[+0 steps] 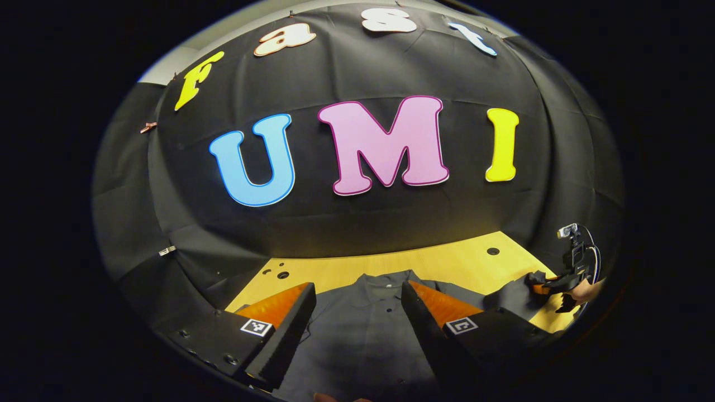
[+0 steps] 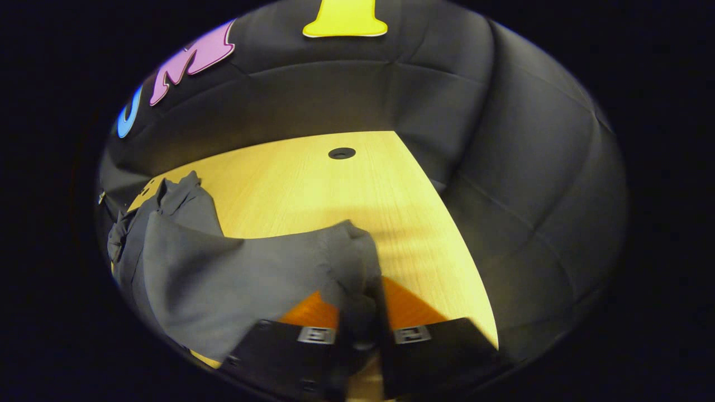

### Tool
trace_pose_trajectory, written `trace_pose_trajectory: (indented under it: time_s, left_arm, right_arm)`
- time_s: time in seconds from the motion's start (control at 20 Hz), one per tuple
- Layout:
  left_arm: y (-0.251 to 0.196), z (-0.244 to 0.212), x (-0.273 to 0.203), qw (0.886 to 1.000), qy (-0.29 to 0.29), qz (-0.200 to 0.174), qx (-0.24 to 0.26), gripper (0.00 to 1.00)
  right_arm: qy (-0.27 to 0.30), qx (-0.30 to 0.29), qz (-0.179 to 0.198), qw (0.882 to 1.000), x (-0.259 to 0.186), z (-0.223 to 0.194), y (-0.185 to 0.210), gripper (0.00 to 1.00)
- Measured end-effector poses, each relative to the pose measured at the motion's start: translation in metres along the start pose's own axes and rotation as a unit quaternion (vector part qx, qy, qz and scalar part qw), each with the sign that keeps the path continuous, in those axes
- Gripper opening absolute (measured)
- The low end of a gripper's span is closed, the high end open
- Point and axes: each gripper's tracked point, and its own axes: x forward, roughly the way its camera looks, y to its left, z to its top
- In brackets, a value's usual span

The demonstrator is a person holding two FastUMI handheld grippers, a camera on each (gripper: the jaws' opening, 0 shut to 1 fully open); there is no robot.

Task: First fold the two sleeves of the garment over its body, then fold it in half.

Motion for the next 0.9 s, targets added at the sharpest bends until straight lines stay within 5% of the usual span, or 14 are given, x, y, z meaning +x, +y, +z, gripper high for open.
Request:
trace_pose_trajectory:
  time_s: [0.05,0.25,0.3,0.6,0.9]
  left_arm:
    - [0.006,0.0,0.0,1.0,-0.004,0.001,-0.001,0.97]
    - [0.033,-0.001,-0.008,1.0,-0.019,-0.007,-0.006,0.97]
    - [0.04,-0.002,-0.01,1.0,-0.024,-0.011,-0.004,0.97]
    - [0.082,-0.013,-0.024,0.999,-0.041,-0.034,-0.004,0.97]
    - [0.13,-0.033,-0.037,0.998,-0.046,-0.037,-0.022,0.97]
  right_arm:
    - [0.004,0.005,-0.003,1.0,0.0,0.0,0.001,0.13]
    - [-0.016,0.022,-0.035,0.999,-0.02,0.015,-0.001,0.0]
    - [-0.03,0.024,-0.044,0.998,-0.033,0.026,0.002,0.07]
    - [-0.109,0.046,-0.067,0.991,-0.121,0.072,0.019,0.06]
    - [-0.189,0.067,-0.041,0.979,-0.204,0.122,0.078,0.06]
